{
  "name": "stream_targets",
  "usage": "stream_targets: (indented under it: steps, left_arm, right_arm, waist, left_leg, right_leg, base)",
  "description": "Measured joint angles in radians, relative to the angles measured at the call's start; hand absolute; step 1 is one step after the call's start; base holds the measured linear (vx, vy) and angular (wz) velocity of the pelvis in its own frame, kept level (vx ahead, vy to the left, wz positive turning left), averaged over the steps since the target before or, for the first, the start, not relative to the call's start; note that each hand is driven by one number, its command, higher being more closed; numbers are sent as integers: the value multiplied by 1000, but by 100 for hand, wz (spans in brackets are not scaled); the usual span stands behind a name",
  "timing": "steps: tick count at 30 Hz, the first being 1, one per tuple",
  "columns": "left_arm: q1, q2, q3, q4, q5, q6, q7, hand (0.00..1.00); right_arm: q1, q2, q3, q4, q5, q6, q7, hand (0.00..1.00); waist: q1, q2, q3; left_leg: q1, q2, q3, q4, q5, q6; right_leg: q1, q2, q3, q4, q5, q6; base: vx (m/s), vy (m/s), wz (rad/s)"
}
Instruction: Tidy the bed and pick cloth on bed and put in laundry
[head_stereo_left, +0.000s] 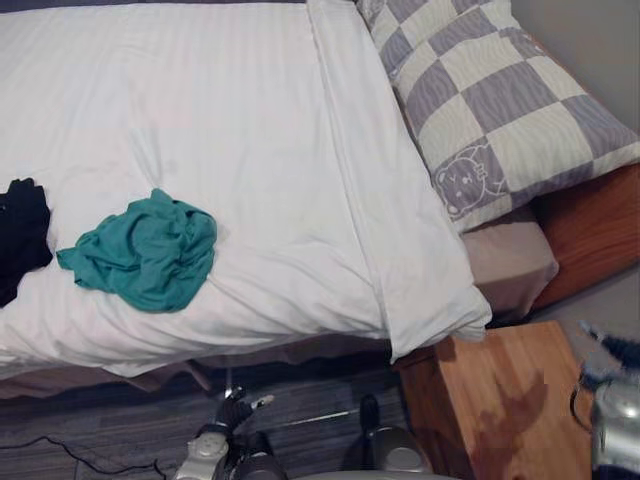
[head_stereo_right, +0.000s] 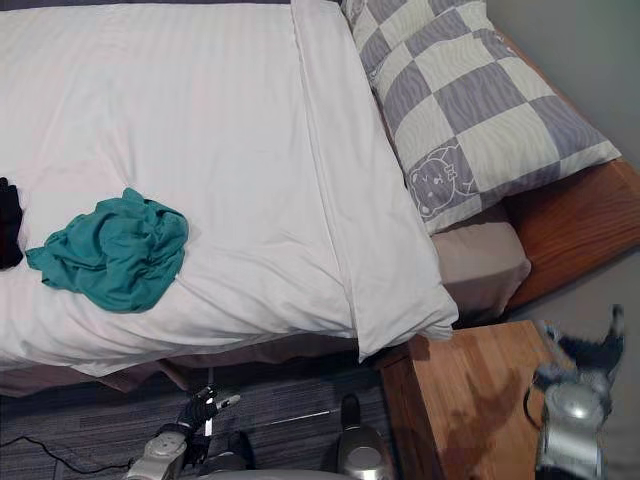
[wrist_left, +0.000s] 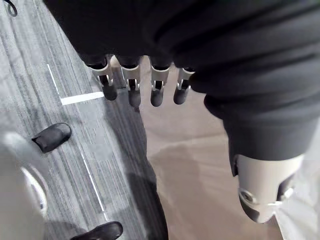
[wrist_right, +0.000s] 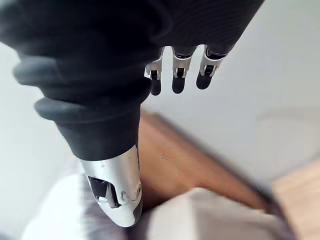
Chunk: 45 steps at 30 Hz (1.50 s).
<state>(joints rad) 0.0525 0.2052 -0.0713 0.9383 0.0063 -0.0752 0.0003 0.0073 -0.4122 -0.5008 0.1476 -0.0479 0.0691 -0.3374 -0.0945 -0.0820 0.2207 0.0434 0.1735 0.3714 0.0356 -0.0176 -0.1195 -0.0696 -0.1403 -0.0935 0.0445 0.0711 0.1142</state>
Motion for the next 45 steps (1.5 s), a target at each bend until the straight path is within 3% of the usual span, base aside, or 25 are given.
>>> stream_targets:
  steps: [3,6,8,10,14,18,20,21,26,28,31,32,34,39,40,42,45]
  left_arm:
    - [15,2,0,7,-1,12,0,0]
    - [5,4,1,7,-12,13,-1,0]
    - [-34,0,0,4,-22,12,-1,0]
    - [-79,-3,-1,-3,-50,11,-1,0]
    - [-105,-13,-17,-3,-84,-10,-1,0]
    - [-162,-31,-55,27,-93,-29,-1,0]
    - [-175,-39,-54,40,-95,-42,0,0]
    - [-194,-45,-55,51,-99,-47,0,0]
    - [-203,-78,-53,47,-111,-69,0,0]
    - [-203,-79,-51,45,-114,-88,0,0]
    - [-200,-80,-51,46,-114,-99,-1,0]
    - [-197,-80,-51,46,-114,-104,0,0]
    - [-186,-79,-45,45,-115,-109,1,0]
    - [-187,-81,-41,46,-122,-83,39,0]
    - [-185,-82,-40,46,-122,-80,48,0]
    - [-180,-83,-8,51,-152,-74,73,0]
    - [-161,-75,22,51,-196,-65,83,0]
  right_arm:
    - [-179,-58,94,61,9,25,12,100]
    - [-387,-128,184,231,56,29,36,100]
    - [-569,-194,244,343,99,24,62,100]
    - [-759,-245,313,427,161,12,83,100]
    - [-849,-250,372,502,239,-18,101,100]
    - [-833,-238,387,542,309,-25,101,100]
    - [-791,-211,383,542,317,-35,100,100]
    - [-727,-179,367,503,325,-70,99,100]
    - [-607,-52,323,420,352,-138,129,100]
    - [-528,23,320,390,352,-176,148,100]
    - [-410,78,312,378,351,-185,190,100]
    - [-371,90,309,382,347,-185,208,0]
    - [-244,121,313,497,309,-171,242,0]
    - [-38,224,367,843,192,-19,337,0]
    - [-14,234,380,860,172,-17,354,0]
    - [61,250,401,869,74,-25,408,0]
    - [67,238,397,865,74,-50,401,0]
  waist:
    - [20,-5,-2]
    - [46,7,11]
    - [61,39,70]
    - [81,88,141]
    - [115,143,192]
    - [115,186,227]
    - [111,187,230]
    - [103,186,236]
    - [71,173,241]
    - [57,145,239]
    - [49,112,227]
    - [48,105,223]
    - [40,86,213]
    - [14,87,210]
    - [13,88,209]
    - [0,90,209]
    - [5,79,199]
  left_leg:
    - [-20,-1,-13,5,-1,1]
    - [-84,2,-58,58,-3,6]
    - [-147,7,-97,128,-11,15]
    - [-228,11,-128,186,-17,21]
    - [-320,6,-152,224,-19,26]
    - [-405,-18,-158,276,-30,49]
    - [-417,-26,-147,294,-40,59]
    - [-419,-36,-139,306,-47,63]
    - [-413,-28,-128,384,-104,60]
    - [-393,-16,-123,395,-114,53]
    - [-344,-16,-119,365,-109,46]
    - [-321,-17,-119,346,-106,42]
    - [-259,-20,-117,274,-85,32]
    - [-222,-27,-99,184,-51,24]
    - [-219,-21,-93,203,-64,26]
    - [-222,38,-62,386,-111,17]
    - [-202,56,-61,476,-116,18]
  right_leg:
    - [-3,-3,-11,-9,1,1]
    - [-16,-7,-45,-9,12,0]
    - [-35,-11,-74,5,22,-10]
    - [-82,-14,-98,12,38,-10]
    - [-160,-24,-111,48,39,-10]
    - [-283,-66,-97,184,-13,-5]
    - [-321,-82,-79,241,-40,1]
    - [-349,-99,-63,299,-71,7]
    - [-376,-118,-38,427,-149,7]
    - [-371,-116,-34,451,-169,2]
    - [-325,-106,-37,428,-169,1]
    - [-303,-104,-41,410,-169,1]
    - [-235,-91,-53,334,-149,1]
    - [-198,-76,-63,234,-106,5]
    - [-192,-74,-60,238,-109,7]
    - [-108,-77,-77,256,-130,16]
    - [-29,-101,-98,247,-137,19]
  base:
    - [-37,-1,13]
    - [-27,-1,43]
    - [-55,7,48]
    - [-96,33,35]
    - [-63,42,20]
    - [-31,50,12]
    - [-13,41,-6]
    - [-7,13,-4]
    - [-21,-46,-8]
    - [16,-94,-9]
    - [41,-43,-8]
    - [61,-28,-4]
    - [81,-20,-2]
    - [110,-5,-5]
    - [127,11,-23]
    - [115,46,-3]
    - [23,96,13]
